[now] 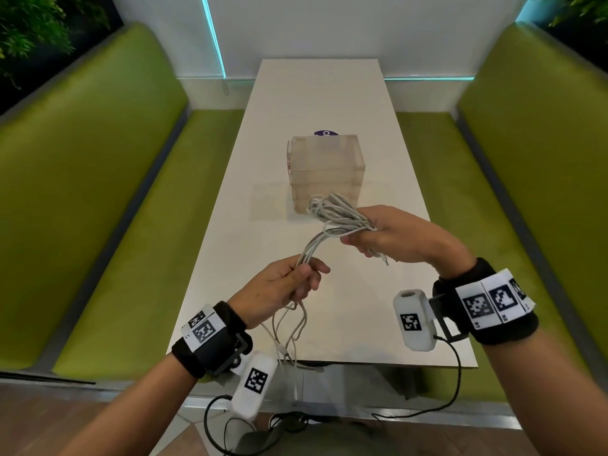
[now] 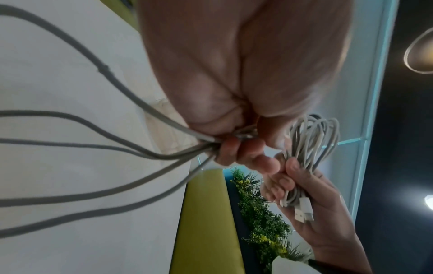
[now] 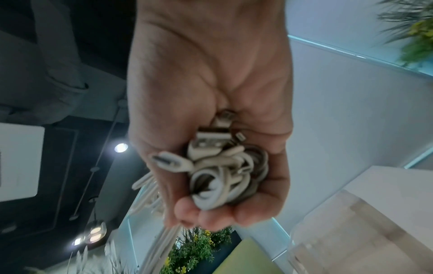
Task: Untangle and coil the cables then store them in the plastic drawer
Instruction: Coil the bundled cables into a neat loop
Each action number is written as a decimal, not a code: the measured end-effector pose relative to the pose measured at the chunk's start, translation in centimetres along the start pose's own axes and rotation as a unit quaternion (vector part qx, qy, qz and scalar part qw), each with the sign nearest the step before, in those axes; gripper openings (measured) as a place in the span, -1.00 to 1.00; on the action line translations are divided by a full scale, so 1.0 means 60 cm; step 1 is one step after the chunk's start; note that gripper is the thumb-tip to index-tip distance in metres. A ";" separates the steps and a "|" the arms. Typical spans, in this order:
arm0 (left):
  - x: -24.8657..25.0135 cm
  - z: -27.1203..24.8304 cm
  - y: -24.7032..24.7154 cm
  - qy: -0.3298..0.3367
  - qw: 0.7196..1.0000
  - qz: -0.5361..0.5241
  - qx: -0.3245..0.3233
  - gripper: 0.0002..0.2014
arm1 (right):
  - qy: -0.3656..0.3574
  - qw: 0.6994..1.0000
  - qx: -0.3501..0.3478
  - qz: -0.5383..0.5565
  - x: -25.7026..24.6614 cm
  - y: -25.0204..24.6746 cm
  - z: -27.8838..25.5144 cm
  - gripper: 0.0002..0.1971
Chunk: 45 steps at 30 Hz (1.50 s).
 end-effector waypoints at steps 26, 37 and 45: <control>0.048 0.049 -0.017 0.058 0.932 -0.139 0.329 -0.72 | 0.053 0.983 0.076 0.158 -0.004 0.134 0.034 -0.75; 0.061 0.041 -0.015 0.074 0.984 -0.010 0.164 -0.12 | 0.018 0.976 -0.034 0.215 -0.014 0.128 0.021 -0.86; 0.072 0.035 -0.015 0.096 0.970 -0.047 0.218 -0.66 | -0.038 0.982 -0.124 0.140 -0.034 0.151 0.025 -0.85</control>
Point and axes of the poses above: each hand's wrist, its own z-axis towards the middle knuckle, its own y-axis out of the palm, x = y × z, the point moved 5 cm from there along z, towards the middle knuckle, and after that the axes turned 13 degrees about y, right-handed, at the moved point
